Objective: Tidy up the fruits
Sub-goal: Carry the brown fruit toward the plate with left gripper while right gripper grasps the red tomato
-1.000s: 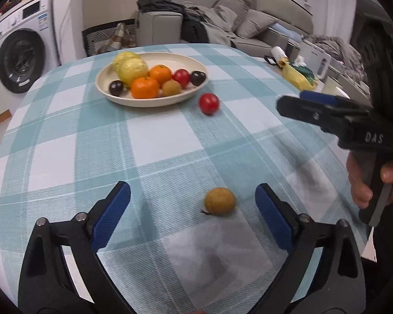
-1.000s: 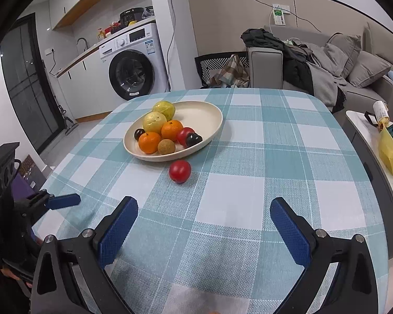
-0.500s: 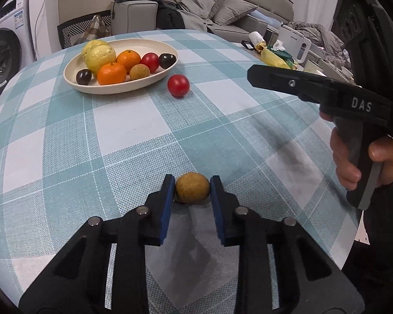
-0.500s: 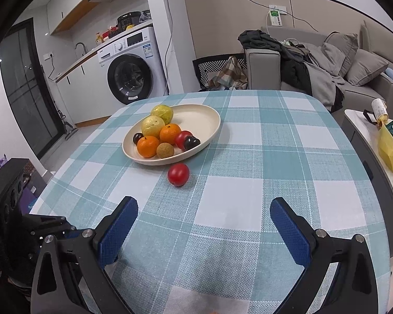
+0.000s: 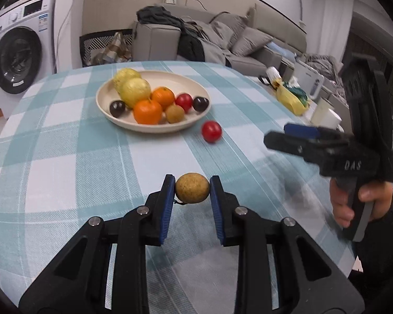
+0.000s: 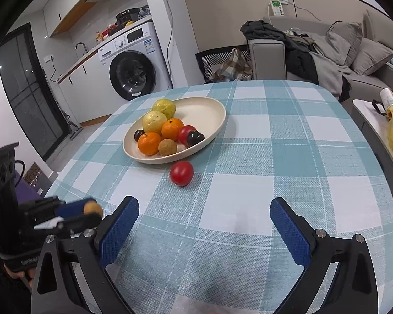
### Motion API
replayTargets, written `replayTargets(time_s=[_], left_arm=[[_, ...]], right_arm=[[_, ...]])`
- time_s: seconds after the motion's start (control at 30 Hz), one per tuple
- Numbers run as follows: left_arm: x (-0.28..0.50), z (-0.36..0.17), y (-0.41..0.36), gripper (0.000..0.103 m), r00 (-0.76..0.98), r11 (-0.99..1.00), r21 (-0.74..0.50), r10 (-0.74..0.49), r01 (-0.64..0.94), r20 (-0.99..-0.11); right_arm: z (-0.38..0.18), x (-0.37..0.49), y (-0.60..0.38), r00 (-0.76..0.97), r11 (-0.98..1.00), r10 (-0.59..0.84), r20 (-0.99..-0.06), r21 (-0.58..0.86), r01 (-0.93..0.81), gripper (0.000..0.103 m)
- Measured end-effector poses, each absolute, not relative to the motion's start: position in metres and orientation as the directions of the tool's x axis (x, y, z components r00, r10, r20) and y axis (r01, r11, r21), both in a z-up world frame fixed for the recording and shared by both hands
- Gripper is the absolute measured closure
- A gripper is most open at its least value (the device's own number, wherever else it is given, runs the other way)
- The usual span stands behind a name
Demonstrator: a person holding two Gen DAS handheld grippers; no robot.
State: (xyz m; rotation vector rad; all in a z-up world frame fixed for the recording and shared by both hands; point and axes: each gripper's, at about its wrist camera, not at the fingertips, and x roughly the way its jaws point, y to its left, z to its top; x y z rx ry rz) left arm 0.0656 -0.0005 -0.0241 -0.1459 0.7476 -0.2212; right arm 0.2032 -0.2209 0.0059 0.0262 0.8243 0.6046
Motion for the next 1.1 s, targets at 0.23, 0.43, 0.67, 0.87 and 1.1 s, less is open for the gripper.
replayTargets(time_s=[0.23, 0.43, 0.67, 0.87, 1.1], left_arm=[[0.089, -0.014, 0.021, 0.079, 0.757, 0.972, -0.218, -0.212, 0.094, -0.618], [0.112, -0.011, 0.032, 0.079, 0.769, 0.98, -0.187, -0.171, 0.068, -0.616], [0.132, -0.015, 0.04, 0.079, 0.767, 0.978, -0.202, -0.172, 0.056, -0.619], [0.154, -0.014, 0.042, 0.079, 0.773, 0.978, -0.201, -0.172, 0.058, -0.611], [0.164, -0.022, 0.048, 0.079, 0.771, 0.974, -0.223, -0.178, 0.047, -0.612]], right_arm=[[-0.005, 0.217, -0.198, 0.436, 0.793, 0.544, -0.717, 0.271, -0.545, 0.032], [-0.014, 0.229, -0.181, 0.401, 0.779, 0.55, -0.732, 0.277, -0.563, 0.046], [-0.02, 0.241, -0.17, 0.4, 0.786, 0.537, -0.743, 0.267, -0.558, 0.05], [-0.027, 0.251, -0.163, 0.389, 0.79, 0.526, -0.756, 0.266, -0.552, 0.05], [-0.028, 0.257, -0.157, 0.397, 0.792, 0.521, -0.756, 0.255, -0.554, 0.05]])
